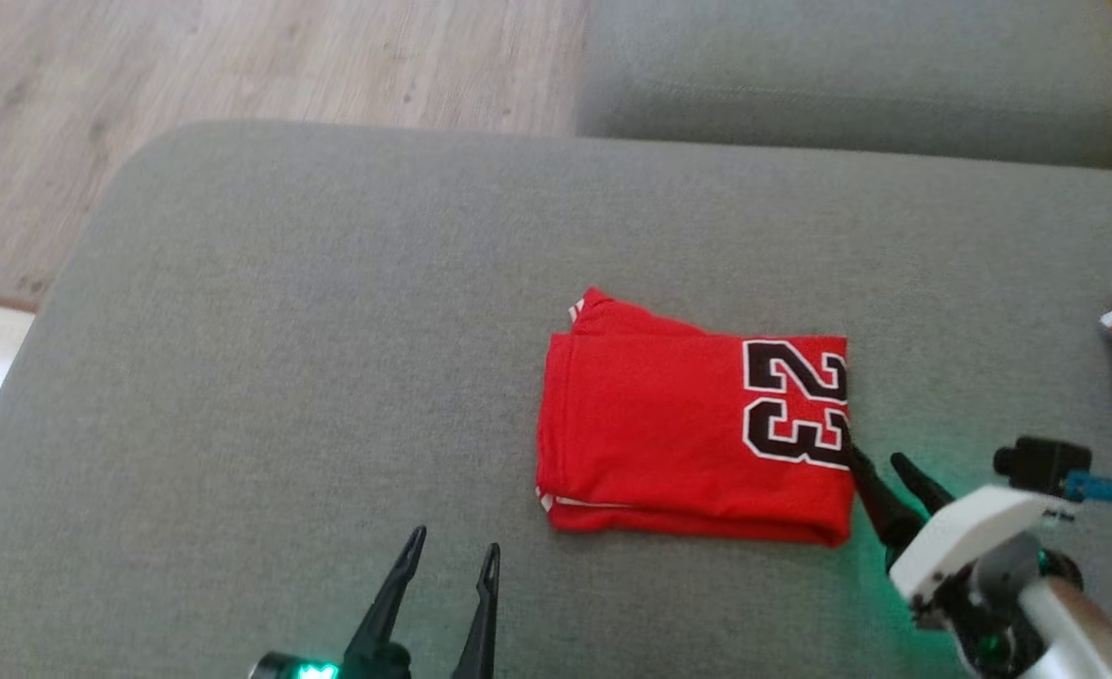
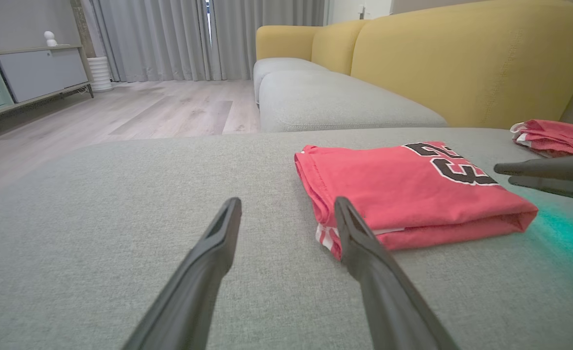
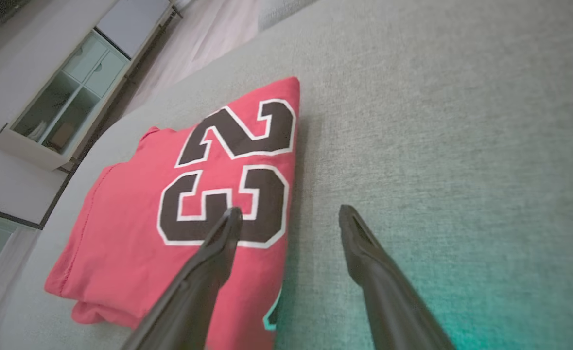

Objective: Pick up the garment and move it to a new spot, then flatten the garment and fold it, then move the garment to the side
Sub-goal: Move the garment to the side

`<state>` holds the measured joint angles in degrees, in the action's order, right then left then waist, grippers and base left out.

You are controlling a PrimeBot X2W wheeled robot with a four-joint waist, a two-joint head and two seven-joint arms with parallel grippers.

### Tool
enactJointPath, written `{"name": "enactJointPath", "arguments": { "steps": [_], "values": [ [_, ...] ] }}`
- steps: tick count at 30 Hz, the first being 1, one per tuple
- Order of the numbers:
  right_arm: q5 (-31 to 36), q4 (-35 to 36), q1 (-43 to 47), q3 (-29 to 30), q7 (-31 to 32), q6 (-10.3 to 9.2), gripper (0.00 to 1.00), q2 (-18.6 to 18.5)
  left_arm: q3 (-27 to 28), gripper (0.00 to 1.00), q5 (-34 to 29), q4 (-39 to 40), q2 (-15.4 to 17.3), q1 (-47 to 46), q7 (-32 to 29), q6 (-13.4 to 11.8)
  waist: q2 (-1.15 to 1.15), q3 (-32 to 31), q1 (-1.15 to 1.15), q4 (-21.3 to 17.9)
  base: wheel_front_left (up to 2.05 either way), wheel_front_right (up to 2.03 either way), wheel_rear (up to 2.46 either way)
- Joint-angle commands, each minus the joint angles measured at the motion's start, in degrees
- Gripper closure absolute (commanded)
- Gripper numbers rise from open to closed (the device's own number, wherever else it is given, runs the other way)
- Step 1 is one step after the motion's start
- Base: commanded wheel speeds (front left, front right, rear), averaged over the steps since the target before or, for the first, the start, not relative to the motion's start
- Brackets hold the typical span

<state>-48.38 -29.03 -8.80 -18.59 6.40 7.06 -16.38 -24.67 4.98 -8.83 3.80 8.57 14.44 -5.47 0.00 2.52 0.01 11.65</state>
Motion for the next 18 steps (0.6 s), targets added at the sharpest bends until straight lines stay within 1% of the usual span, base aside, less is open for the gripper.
{"name": "enactJointPath", "arguments": {
  "steps": [1, 6, 7, 8, 9, 10, 12, 14, 18],
  "values": [
    [-2.42, 0.41, -3.32, -1.9, 1.34, 0.43, 0.0, -1.69, 1.3, 0.0, -0.25, 1.53, -0.81, -3.02, 0.56, 0.12, 0.0, 1.33, -0.01, 0.91, 0.0, 0.0, 0.0],
    [-8.94, -1.29, -6.95, -5.36, 4.16, 0.43, 0.0, -2.47, 1.21, 0.0, -0.18, 1.53, -0.86, -4.31, 0.56, 0.02, 0.0, 3.17, -0.01, 1.49, 0.0, 0.0, 0.0],
    [-9.89, -1.28, -7.42, -6.28, 4.36, 0.43, 0.07, -2.59, 1.16, 0.0, -0.17, 1.52, -0.87, -4.52, 0.56, -0.01, 0.0, 3.47, -0.01, 1.54, 0.0, 0.0, 0.0],
    [-10.71, -1.05, -7.84, -7.2, 4.26, 0.43, 0.51, -2.76, 1.1, 0.0, -0.16, 1.53, -0.87, -4.72, 0.56, -0.06, 0.0, 3.74, -0.01, 1.56, 0.0, 0.0, 0.0],
    [-10.71, -1.05, -7.84, -7.2, 4.26, 0.43, 0.51, -2.76, 1.1, 0.0, -0.16, 1.53, -0.87, -4.72, 0.56, -0.06, 0.0, 3.74, -0.01, 1.56, 0.0, 0.0, 0.0],
    [-11.62, -0.72, -8.12, -7.95, 3.91, 0.43, 1.0, -2.93, 1.04, 0.0, -0.13, 1.53, -0.88, -4.87, 0.56, -0.12, 0.0, 3.93, -0.01, 1.54, 0.0, 0.0, 0.0],
    [-13.43, 0.13, -8.34, -9.25, 3.17, 0.43, 1.0, -3.79, 0.94, 0.0, -0.07, 1.55, -0.89, -5.03, 0.56, -0.28, 0.0, 4.17, -0.01, 1.37, 0.0, 0.0, 0.0],
    [-14.73, 1.06, -8.35, -10.14, 2.01, 0.43, 1.0, -5.71, 0.87, 0.0, 0.04, 1.6, -0.9, -5.08, 0.56, -0.44, 0.0, 4.3, -0.01, 0.92, 0.0, 0.0, 0.0],
    [-15.16, 2.64, -9.01, -11.33, -0.65, 0.43, 1.0, -12.04, 1.1, 0.0, 0.2, 1.95, -0.9, -5.0, 0.56, -0.44, 0.0, 4.93, -0.01, -1.6, 0.0, 0.0, 0.0]
  ]
}}
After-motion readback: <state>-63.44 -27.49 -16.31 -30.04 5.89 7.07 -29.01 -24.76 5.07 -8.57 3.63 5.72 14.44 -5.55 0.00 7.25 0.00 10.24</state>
